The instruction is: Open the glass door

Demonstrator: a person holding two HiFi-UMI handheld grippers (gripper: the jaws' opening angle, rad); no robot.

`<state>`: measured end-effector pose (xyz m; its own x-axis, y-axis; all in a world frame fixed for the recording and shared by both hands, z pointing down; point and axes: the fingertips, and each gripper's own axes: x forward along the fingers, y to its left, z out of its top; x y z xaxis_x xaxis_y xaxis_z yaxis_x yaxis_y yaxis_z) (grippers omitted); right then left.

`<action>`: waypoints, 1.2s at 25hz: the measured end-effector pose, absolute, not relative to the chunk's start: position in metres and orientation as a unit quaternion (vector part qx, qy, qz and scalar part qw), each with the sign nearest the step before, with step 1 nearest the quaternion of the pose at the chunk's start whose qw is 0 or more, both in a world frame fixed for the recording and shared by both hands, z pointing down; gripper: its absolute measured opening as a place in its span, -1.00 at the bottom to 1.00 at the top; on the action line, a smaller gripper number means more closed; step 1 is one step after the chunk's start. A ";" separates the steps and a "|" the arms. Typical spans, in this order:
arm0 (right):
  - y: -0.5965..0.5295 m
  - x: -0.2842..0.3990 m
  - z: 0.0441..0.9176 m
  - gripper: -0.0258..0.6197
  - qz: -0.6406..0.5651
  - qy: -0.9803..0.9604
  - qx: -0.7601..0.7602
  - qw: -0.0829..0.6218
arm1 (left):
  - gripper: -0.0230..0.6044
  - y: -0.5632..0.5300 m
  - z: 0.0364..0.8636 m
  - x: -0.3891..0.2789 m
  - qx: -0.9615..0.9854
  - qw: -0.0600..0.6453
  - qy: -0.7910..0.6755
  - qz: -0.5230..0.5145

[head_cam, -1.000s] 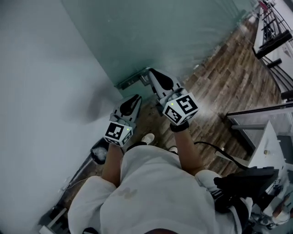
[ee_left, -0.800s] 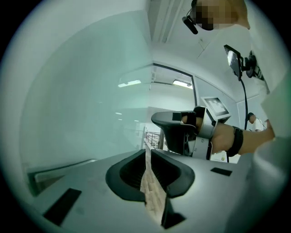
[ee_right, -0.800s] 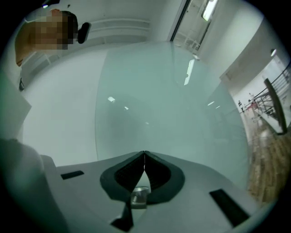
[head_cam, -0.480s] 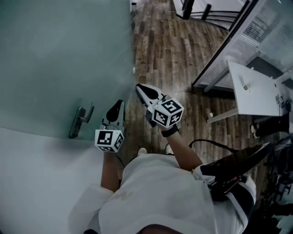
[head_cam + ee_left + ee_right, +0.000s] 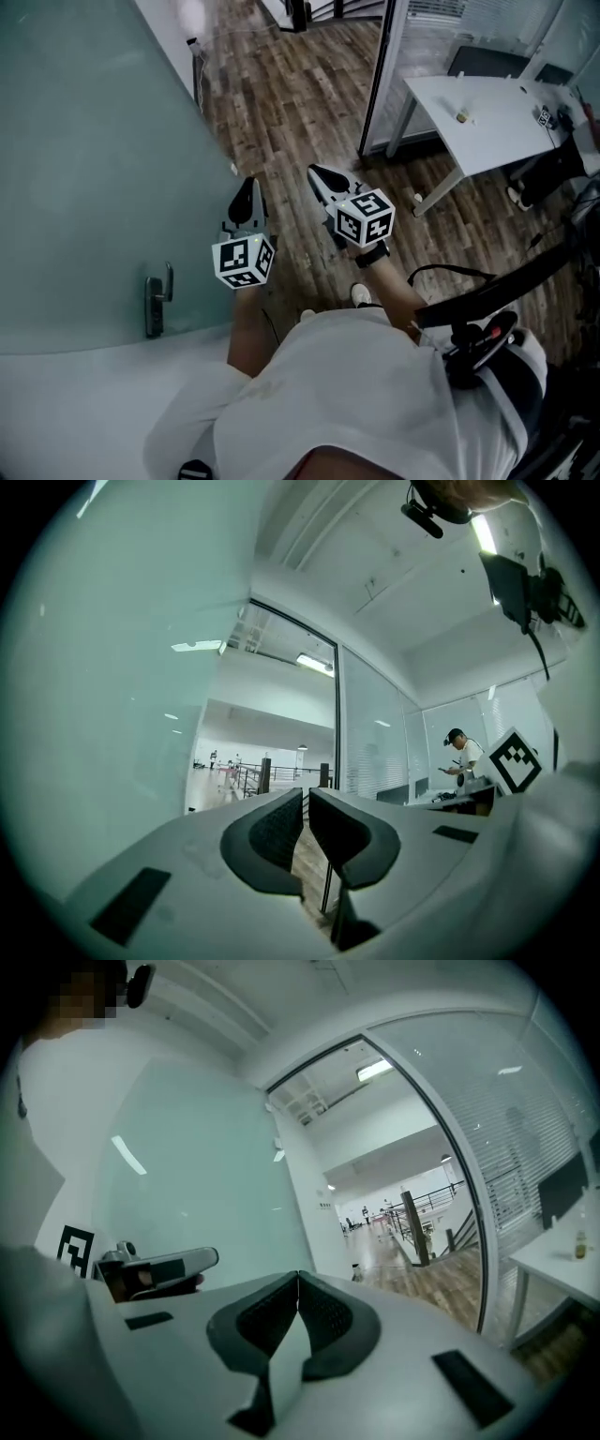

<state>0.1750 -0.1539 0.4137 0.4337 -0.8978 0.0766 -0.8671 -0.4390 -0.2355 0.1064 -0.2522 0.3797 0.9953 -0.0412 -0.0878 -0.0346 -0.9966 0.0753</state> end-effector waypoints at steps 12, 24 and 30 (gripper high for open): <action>-0.094 0.184 0.420 -0.91 -0.092 0.494 -0.862 0.059 | -0.85 -0.202 0.365 0.121 0.998 0.019 0.010 -0.052; -0.065 0.185 0.410 -0.91 -0.067 0.460 -0.885 0.020 | -0.85 -0.169 0.375 0.132 0.999 0.024 0.027 -0.040; -0.053 0.186 0.414 -0.91 -0.068 0.446 -0.892 0.023 | -0.85 -0.160 0.379 0.128 0.998 0.023 0.031 -0.040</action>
